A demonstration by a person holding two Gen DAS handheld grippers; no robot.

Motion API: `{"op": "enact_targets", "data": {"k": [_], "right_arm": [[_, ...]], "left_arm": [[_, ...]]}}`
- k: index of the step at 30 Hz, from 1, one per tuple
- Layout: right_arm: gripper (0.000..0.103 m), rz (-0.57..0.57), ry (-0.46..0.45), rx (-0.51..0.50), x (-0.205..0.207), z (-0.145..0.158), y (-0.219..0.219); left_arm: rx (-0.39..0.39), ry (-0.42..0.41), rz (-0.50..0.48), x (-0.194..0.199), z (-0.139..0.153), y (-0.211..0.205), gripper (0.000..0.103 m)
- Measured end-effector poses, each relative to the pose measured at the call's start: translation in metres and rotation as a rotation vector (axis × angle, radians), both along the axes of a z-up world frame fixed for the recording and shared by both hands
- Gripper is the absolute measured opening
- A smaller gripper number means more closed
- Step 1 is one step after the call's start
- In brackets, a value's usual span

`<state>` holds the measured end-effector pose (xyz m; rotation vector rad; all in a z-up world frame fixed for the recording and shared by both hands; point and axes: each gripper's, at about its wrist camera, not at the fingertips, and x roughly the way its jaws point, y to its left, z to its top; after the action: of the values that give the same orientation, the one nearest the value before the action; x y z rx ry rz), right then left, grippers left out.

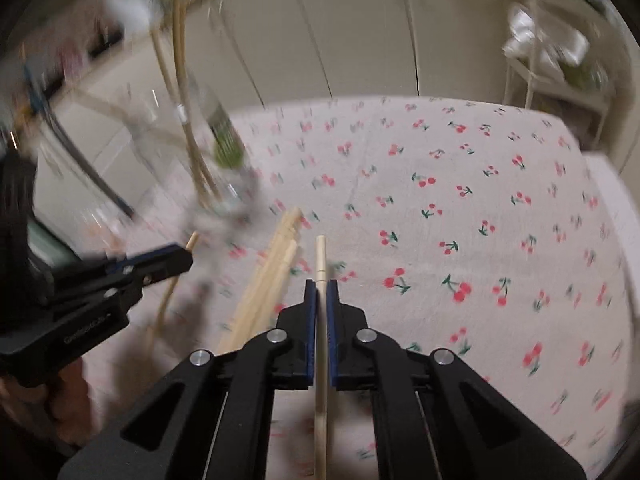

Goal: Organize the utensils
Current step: 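Lift both held sticks upright and carry them over the glass jar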

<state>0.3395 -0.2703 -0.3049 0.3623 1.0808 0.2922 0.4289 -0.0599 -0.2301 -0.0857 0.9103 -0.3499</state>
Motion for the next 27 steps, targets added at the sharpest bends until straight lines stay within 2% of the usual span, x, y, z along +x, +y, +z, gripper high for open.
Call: {"op": "enact_targets", "data": {"k": [2,5,10,13,19,22,27], "right_arm": [[0.006,-0.062,-0.097,0.097,-0.009,0.020,-0.008],[0.006,-0.137,-0.236,0.181,-0.017,0.050,-0.011],[0.006,-0.254,-0.465,0.210,-0.019,0.101,-0.009],[0.006,-0.307,-0.583,0.209,-0.015,0.128,-0.004],[0.006,-0.349,-0.759,0.214,0.009,0.165,0.014],[0.006,-0.359,-0.791,0.221,0.025,0.169,0.027],[0.006,-0.367,-0.832,0.224,0.052,0.161,0.041]], "left_arm": [[-0.091,-0.108,0.025,-0.012,0.026,0.018,0.005],[-0.202,-0.264,0.084,-0.019,0.064,0.042,0.005],[-0.292,-0.499,0.224,-0.022,0.118,0.063,0.005],[-0.320,-0.604,0.294,-0.019,0.140,0.071,0.005],[-0.369,-0.758,0.402,-0.004,0.174,0.074,0.005],[-0.389,-0.793,0.437,0.005,0.182,0.073,0.005],[-0.390,-0.833,0.476,0.017,0.176,0.064,0.005]]}}
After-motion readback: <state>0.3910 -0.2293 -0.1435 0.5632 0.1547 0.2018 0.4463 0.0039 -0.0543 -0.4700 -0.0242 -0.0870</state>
